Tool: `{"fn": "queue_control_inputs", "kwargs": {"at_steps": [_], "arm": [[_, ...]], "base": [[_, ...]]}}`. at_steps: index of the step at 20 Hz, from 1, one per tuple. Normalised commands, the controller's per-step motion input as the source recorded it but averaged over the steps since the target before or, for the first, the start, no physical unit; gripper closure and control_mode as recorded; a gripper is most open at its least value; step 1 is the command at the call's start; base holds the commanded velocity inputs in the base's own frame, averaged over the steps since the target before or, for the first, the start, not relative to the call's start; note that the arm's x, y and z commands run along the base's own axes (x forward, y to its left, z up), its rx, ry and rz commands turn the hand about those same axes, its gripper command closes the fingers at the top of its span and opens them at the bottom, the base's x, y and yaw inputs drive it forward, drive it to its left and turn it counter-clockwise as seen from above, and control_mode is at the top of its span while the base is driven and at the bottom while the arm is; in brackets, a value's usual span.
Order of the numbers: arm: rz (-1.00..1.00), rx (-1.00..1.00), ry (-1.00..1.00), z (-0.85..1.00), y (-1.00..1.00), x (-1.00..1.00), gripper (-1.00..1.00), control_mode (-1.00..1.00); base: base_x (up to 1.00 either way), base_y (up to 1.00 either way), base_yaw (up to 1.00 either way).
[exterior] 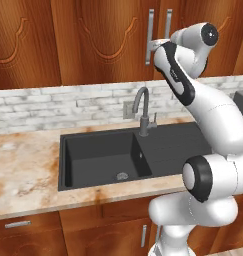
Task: Move the shaker and mayonnaise from the cabinet to the dining counter.
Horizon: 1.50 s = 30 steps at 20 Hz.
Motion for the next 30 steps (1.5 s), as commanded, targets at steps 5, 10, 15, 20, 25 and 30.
{"fn": "queue_control_inputs", "kwargs": {"at_steps": [5,10,15,20,25,30], "arm": [[0.0,0.0,-0.01,-0.4,0.0,0.39,1.0,-1.0],[-0.01,0.0,-0.01,-0.14,-0.02,-0.11,1.0,-1.0],[-0.03,-0.02,0.0,0.0,-0.28,-0.75,1.0,-1.0],[0.0,-0.05,0.0,0.05,-0.52,-0.85,1.0,-1.0],[0.0,-0.03,0.0,0.01,-0.72,-0.83,1.0,-1.0],[0.02,0.0,-0.02,0.0,-0.86,-0.93,1.0,-1.0]], "base": [[0.0,0.0,0.0],[0.0,0.0,0.0],[0.0,0.0,0.0],[0.0,0.0,0.0],[0.0,0.0,0.0],[0.0,0.0,0.0]]}}
